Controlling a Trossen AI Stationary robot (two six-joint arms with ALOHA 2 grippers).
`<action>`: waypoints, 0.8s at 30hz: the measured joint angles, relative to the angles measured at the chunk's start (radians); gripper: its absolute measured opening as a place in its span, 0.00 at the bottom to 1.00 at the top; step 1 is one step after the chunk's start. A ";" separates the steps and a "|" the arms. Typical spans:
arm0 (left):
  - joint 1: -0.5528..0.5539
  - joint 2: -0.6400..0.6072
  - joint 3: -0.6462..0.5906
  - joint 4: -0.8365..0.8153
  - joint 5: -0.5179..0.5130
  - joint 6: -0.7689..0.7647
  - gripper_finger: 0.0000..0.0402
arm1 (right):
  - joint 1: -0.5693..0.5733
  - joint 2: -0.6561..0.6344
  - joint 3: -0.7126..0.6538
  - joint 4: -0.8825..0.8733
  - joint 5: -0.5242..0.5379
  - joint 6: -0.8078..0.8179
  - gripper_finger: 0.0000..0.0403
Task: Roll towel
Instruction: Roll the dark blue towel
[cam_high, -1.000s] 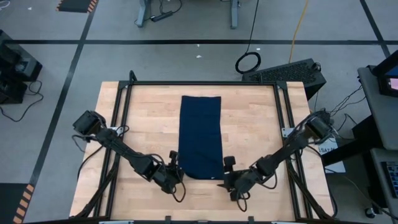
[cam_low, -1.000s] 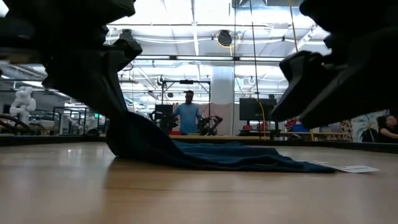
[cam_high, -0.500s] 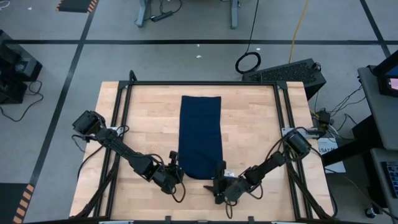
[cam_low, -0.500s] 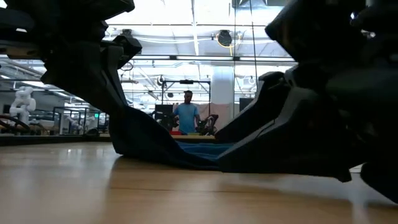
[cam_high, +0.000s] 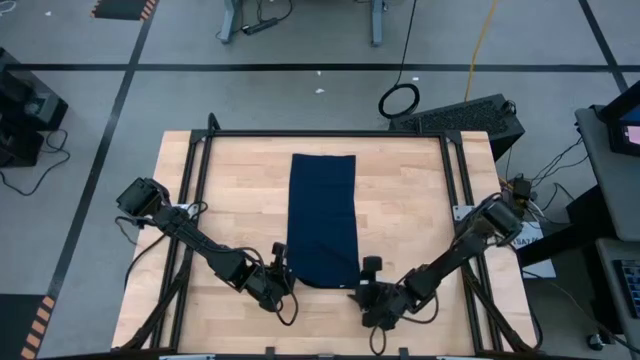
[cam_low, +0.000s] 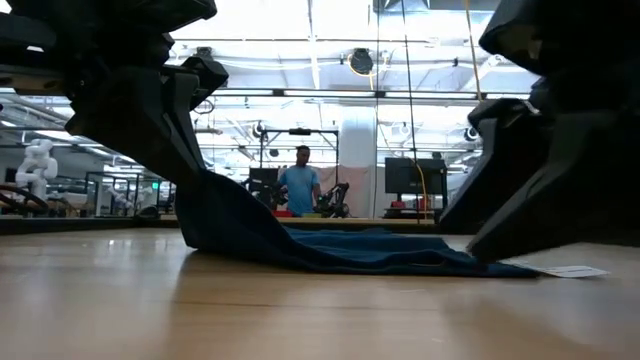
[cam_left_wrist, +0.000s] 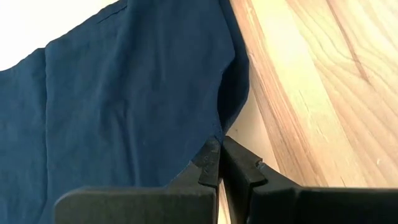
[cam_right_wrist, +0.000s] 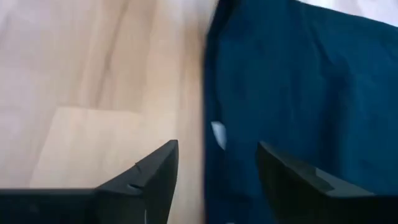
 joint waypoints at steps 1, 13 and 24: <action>0.000 0.000 0.000 0.000 0.000 0.000 0.02 | 0.005 -0.017 -0.007 -0.024 0.002 0.004 0.51; 0.000 -0.001 -0.023 0.003 0.000 -0.025 0.03 | 0.011 -0.064 -0.405 0.784 -0.026 -0.119 0.53; 0.004 -0.001 -0.024 0.045 0.000 -0.025 0.03 | -0.041 -0.020 -0.426 0.856 -0.154 -0.220 0.53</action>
